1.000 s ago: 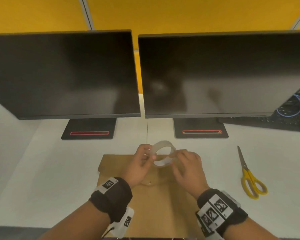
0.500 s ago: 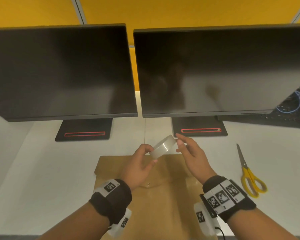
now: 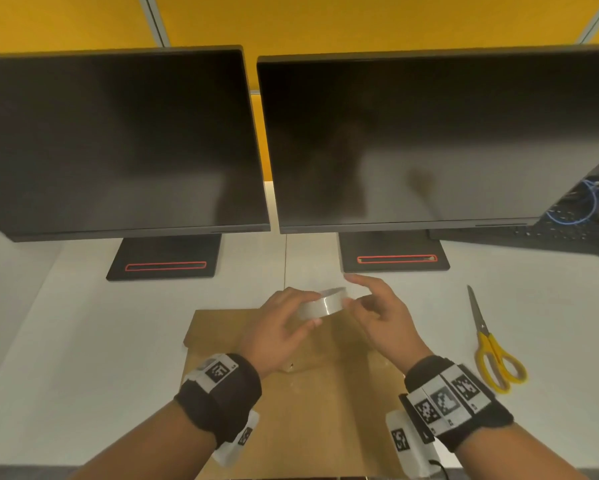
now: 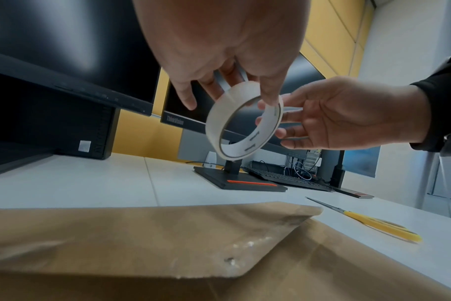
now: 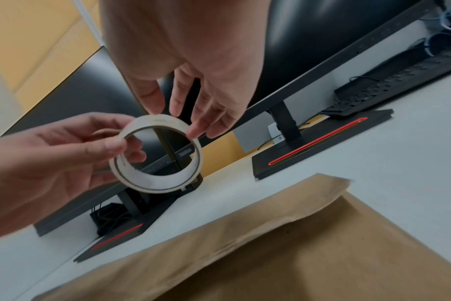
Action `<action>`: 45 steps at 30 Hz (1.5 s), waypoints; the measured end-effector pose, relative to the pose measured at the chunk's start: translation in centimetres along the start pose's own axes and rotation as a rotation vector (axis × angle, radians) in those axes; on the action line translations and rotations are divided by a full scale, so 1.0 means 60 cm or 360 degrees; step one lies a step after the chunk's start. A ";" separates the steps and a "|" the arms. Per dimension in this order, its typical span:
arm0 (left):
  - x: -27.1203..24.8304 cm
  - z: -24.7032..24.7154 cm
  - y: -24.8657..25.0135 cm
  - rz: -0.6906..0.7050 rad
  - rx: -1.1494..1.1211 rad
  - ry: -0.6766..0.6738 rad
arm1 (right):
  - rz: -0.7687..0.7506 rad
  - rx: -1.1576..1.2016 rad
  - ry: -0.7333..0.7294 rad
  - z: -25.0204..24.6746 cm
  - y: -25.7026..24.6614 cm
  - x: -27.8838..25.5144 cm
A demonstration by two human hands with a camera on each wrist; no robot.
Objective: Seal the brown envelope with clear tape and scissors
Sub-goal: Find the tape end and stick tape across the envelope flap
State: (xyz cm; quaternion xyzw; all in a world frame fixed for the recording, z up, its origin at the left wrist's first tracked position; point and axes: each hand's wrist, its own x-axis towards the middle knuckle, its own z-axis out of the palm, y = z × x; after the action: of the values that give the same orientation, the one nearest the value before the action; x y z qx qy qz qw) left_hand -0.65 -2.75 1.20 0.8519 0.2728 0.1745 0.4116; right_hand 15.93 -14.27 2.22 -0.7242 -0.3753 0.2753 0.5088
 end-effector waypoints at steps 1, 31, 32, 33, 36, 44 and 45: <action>0.002 -0.002 0.003 0.0027 0.0016 -0.0018 | -0.0061 -0.0032 -0.0036 0.004 0.000 -0.003; 0.001 -0.018 0.021 -0.0347 -0.0194 0.0167 | 0.0262 0.0496 -0.0670 -0.002 0.004 -0.041; -0.002 -0.019 0.024 -0.0316 -0.0125 0.0204 | 0.0247 0.0472 -0.0663 -0.002 0.001 -0.042; -0.004 -0.020 0.024 -0.0290 -0.0052 0.0230 | 0.0235 0.0457 -0.0661 -0.001 0.000 -0.043; -0.009 -0.025 0.023 -0.0170 0.0207 0.0282 | 0.0209 0.0387 -0.0629 0.002 -0.002 -0.043; -0.016 -0.023 0.020 0.0150 0.0425 0.0333 | 0.0225 0.0423 -0.0613 0.017 -0.006 -0.036; -0.016 -0.023 0.019 0.0121 0.0336 0.0367 | 0.0223 0.0434 -0.0602 0.018 -0.005 -0.036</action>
State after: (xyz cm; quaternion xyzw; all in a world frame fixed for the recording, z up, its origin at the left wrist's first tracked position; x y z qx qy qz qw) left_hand -1.75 -3.09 2.85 0.8745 0.3026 0.2570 0.2786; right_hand 13.79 -15.42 2.22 -0.6086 -0.3723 0.4887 0.5021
